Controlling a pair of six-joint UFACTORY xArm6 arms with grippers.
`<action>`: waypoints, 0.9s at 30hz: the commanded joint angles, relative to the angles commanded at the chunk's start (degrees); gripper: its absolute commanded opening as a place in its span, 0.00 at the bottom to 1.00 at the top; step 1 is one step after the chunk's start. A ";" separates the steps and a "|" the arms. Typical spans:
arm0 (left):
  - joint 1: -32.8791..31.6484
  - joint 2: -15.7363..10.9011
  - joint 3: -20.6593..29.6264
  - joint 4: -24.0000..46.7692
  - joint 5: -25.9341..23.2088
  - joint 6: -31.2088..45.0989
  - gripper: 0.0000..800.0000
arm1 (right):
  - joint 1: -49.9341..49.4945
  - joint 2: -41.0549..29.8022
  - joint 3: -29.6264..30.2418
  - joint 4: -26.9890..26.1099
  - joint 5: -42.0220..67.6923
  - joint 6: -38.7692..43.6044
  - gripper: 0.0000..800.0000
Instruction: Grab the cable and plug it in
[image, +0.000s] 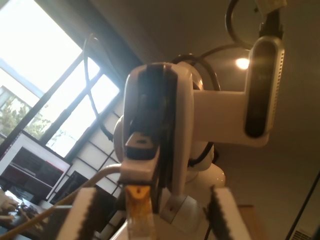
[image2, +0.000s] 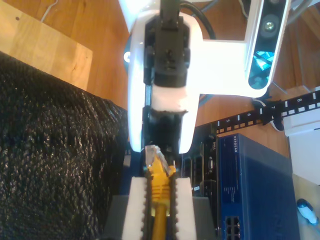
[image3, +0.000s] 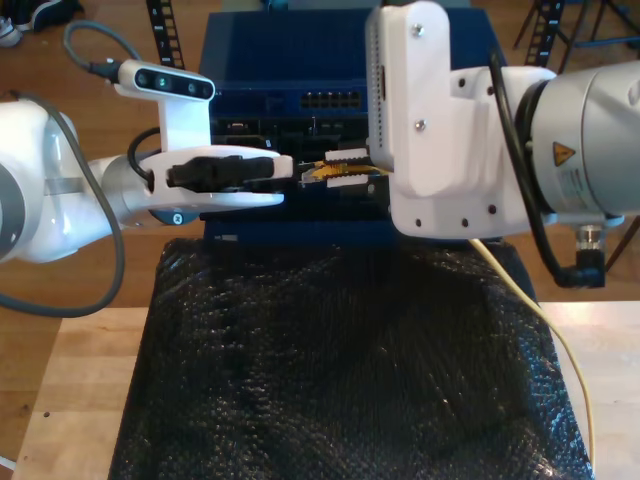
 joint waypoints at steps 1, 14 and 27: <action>0.00 -0.18 0.00 0.00 -0.09 0.00 0.87 | 0.00 0.00 -0.26 0.00 0.00 0.00 0.00; 5.63 -2.20 -2.64 0.18 -9.14 0.09 0.99 | -0.35 1.76 -3.08 -0.09 1.23 2.46 0.00; 15.91 -3.25 -7.56 7.21 -15.38 0.44 0.99 | -7.91 6.68 -5.80 -0.18 8.62 5.54 0.00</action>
